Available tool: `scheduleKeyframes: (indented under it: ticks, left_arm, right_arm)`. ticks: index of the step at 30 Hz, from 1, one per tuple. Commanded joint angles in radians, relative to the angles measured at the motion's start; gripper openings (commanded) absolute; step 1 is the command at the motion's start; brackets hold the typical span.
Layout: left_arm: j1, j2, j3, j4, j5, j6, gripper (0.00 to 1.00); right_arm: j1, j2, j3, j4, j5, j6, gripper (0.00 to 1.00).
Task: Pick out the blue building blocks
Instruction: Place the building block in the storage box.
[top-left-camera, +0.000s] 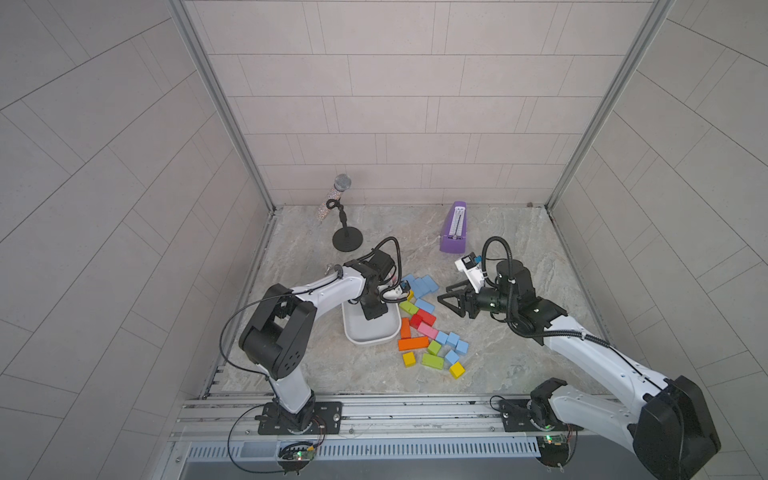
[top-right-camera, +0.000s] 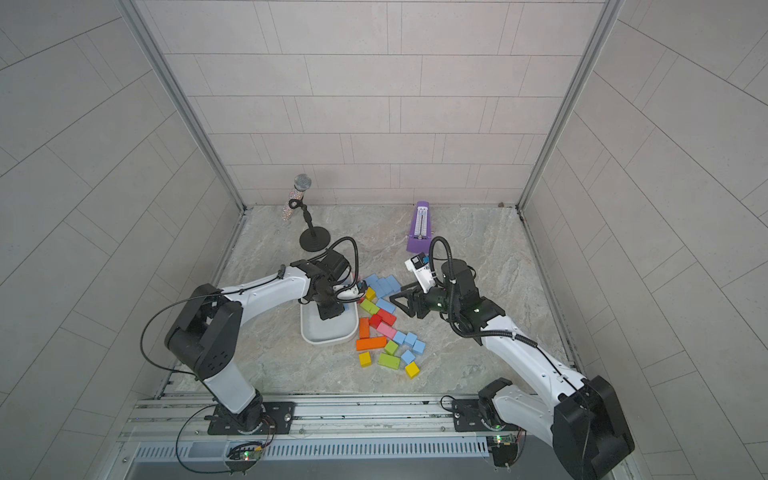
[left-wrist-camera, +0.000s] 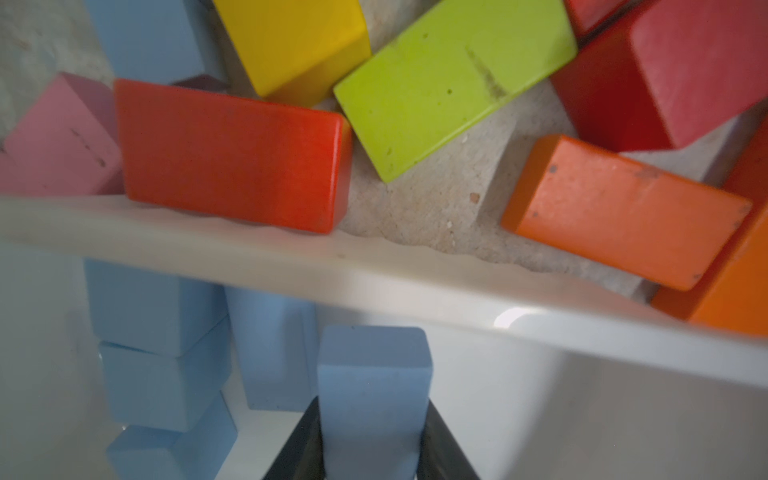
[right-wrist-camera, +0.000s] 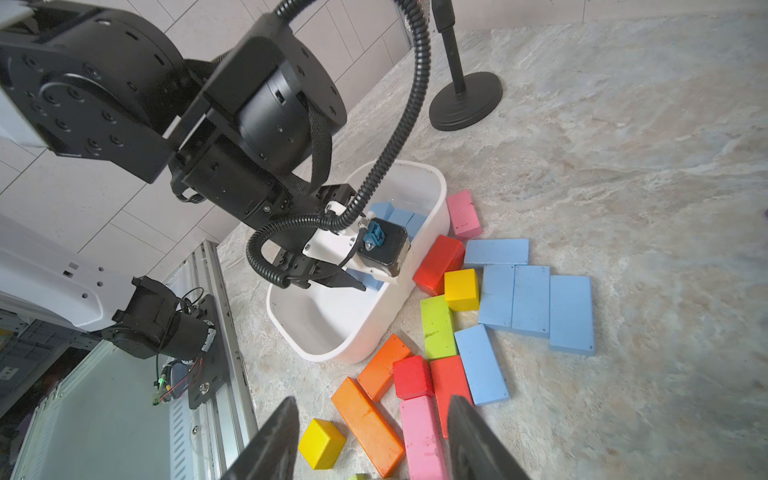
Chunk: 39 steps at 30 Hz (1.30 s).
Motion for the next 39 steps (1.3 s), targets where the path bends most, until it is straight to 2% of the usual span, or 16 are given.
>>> scheduleKeyframes:
  ticks: [1,6,12,17,20,24,30,39]
  left_arm:
    - [-0.010,0.019,0.032,0.007,0.020,-0.004,0.39]
    - [-0.012,0.010,0.032,0.011,0.008,-0.009,0.48]
    - [-0.009,-0.056,0.023,-0.023,-0.008,-0.006,0.49]
    - [0.003,-0.134,0.009,-0.087,0.027,-0.026,0.49]
    - [0.002,-0.165,-0.031,-0.065,-0.004,-0.006,0.50]
    - [-0.006,-0.148,-0.077,-0.018,-0.092,0.036,0.56]
    - [-0.021,-0.127,-0.115,0.069,-0.107,0.049,0.67]
    - [-0.032,-0.064,-0.138,0.168,-0.123,0.038,0.69]
  right_arm:
    - [-0.004,-0.020,-0.004,-0.002,0.008,-0.025,0.59]
    - [-0.005,-0.019,-0.002,0.002,0.008,-0.021,0.59]
    - [-0.005,-0.023,0.001,-0.006,0.008,-0.018,0.59]
    - [-0.004,-0.028,-0.004,-0.015,0.027,-0.010,0.59]
    - [-0.005,-0.025,-0.004,-0.030,0.050,-0.008,0.59]
    - [-0.004,-0.024,-0.006,-0.037,0.056,-0.004,0.59]
    - [-0.005,-0.031,-0.006,-0.045,0.062,-0.005,0.57]
    - [-0.004,-0.041,-0.007,-0.056,0.072,0.001,0.56]
